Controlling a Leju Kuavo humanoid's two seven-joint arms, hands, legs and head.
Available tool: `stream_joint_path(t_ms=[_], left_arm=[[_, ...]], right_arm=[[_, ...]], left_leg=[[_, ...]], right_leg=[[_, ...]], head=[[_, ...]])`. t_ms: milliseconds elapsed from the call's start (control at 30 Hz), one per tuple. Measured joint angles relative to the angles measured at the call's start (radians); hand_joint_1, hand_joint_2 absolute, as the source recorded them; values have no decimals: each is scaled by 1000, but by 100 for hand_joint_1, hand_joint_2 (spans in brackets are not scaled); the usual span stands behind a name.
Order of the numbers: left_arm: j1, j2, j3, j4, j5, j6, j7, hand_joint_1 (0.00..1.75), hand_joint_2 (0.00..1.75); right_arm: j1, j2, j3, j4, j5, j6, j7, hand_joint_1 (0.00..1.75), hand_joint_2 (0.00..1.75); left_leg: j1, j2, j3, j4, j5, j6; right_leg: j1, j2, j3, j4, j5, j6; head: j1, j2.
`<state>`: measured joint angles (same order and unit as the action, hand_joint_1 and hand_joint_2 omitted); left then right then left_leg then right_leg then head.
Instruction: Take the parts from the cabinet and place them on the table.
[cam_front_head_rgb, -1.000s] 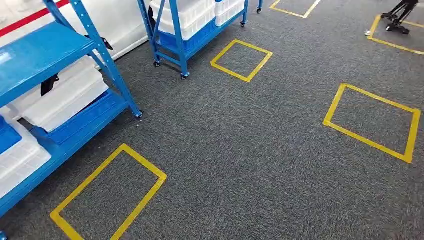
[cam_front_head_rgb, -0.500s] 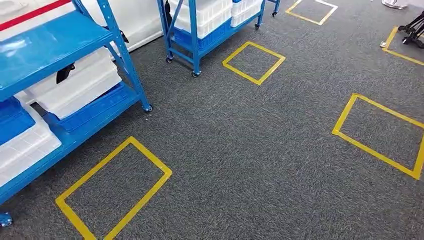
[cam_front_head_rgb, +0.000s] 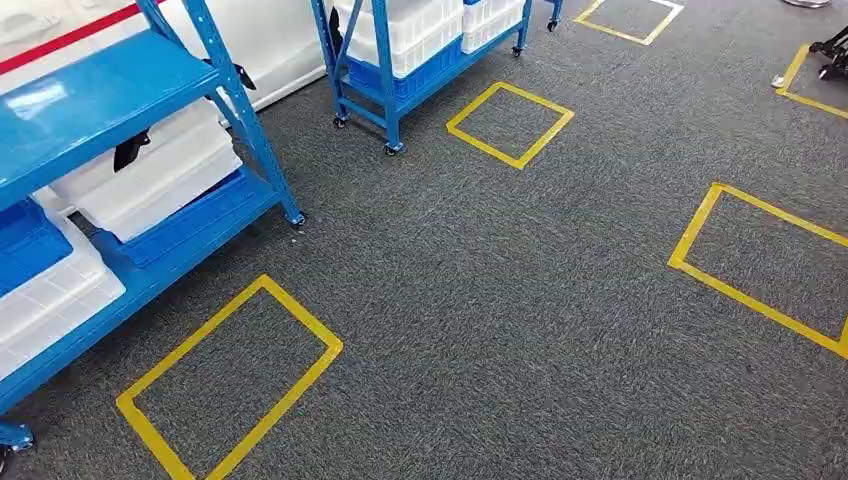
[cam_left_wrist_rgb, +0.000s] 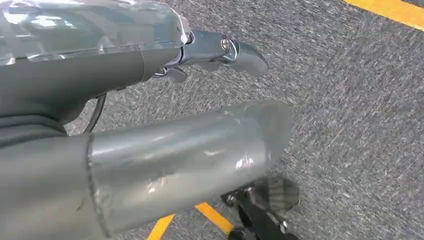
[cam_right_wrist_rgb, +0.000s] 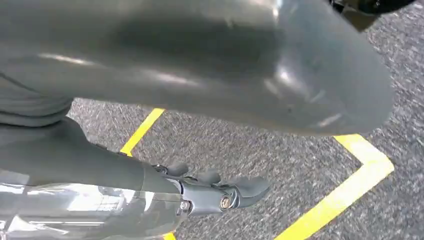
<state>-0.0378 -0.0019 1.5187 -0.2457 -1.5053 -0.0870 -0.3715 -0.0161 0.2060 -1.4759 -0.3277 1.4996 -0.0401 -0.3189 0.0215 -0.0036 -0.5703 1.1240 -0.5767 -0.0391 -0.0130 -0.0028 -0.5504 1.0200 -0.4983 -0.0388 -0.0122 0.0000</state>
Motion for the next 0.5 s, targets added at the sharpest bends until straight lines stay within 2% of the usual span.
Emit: stream_joint_path(t_ms=[67, 100, 133, 167, 233, 267, 300, 333, 400, 433, 467, 500], left_arm=[[0, 1, 0, 0, -3, -6, 6, 0, 0], [1, 1, 0, 0, -4, -8, 10, 0, 0], [3, 1, 0, 0, -6, -10, 11, 0, 0], [3, 1, 0, 0, -10, -11, 12, 0, 0], [1, 5, -1, 0, -13, -16, 12, 0, 0], [0, 7, -1, 0, -13, -18, 12, 0, 0], [-2, 8, -1, 0, -13, -19, 12, 0, 0], [-1, 8, -1, 0, -13, -19, 12, 0, 0], [1, 11, -1, 0, -13, -19, 12, 0, 0], [1, 11, -2, 0, -13, -19, 12, 0, 0], [0, 11, -2, 0, -13, -19, 12, 0, 0], [-2, 11, -4, 0, -13, -19, 12, 0, 0]], right_arm=[[-1, 0, 0, 7, 3, -1, 4, 0, 0], [-2, 0, 0, 12, 6, -2, 7, 0, 0], [-3, 0, 0, 17, 10, -2, 10, 0, 0], [-4, 0, 0, 21, 12, -2, 13, 0, 0], [-7, 2, 0, 31, 12, -2, 16, 0, 0], [-7, 3, 0, 35, 12, -2, 20, 0, 0], [-11, 3, 0, 39, 12, -2, 21, 0, 0], [-12, 3, 0, 41, 12, -3, 23, 0, 0], [-12, 3, 0, 45, 12, -3, 24, 0, 0], [-13, 3, 0, 47, 12, -4, 24, 0, 0], [-13, 2, 0, 48, 12, -5, 25, 0, 0], [-13, 2, 0, 50, 12, -6, 26, 0, 0]], left_leg=[[-1, 0, -73, 160, -68, -2], [-1, 0, -92, 200, -72, -1], [-1, 0, -87, 186, -51, 2], [-2, 0, -62, 131, -12, 7], [-6, 1, 27, -55, 83, 21], [-12, 4, 50, -105, 79, 30], [-16, 5, 48, -117, 82, 30], [-20, 5, 44, -114, 82, 31], [-23, 3, 45, -121, 87, 40], [-8, 4, 57, -140, 99, 49], [-12, 5, 59, -146, 103, 53], [-12, 6, 57, -146, 106, 59]], right_leg=[[6, -3, -1, 0, -2, -4], [9, -4, 0, 1, -2, -5], [12, -4, 1, 2, -3, -6], [13, -4, 3, 3, -4, -7], [16, -3, 11, 3, -7, -6], [17, -4, 9, 3, -8, -4], [20, -2, 6, 8, -9, 1], [17, -3, 4, 6, -7, 6], [14, -4, 7, 0, -4, 17], [16, -5, 7, 7, -11, 24], [15, -1, -2, 32, -32, 28], [12, 1, -33, 92, -73, 31]], head=[[0, 0], [0, 0], [0, 0], [0, 0], [0, 0], [1, 0], [2, 0], [0, 0], [0, 0], [2, 0], [3, 0], [7, 0]])
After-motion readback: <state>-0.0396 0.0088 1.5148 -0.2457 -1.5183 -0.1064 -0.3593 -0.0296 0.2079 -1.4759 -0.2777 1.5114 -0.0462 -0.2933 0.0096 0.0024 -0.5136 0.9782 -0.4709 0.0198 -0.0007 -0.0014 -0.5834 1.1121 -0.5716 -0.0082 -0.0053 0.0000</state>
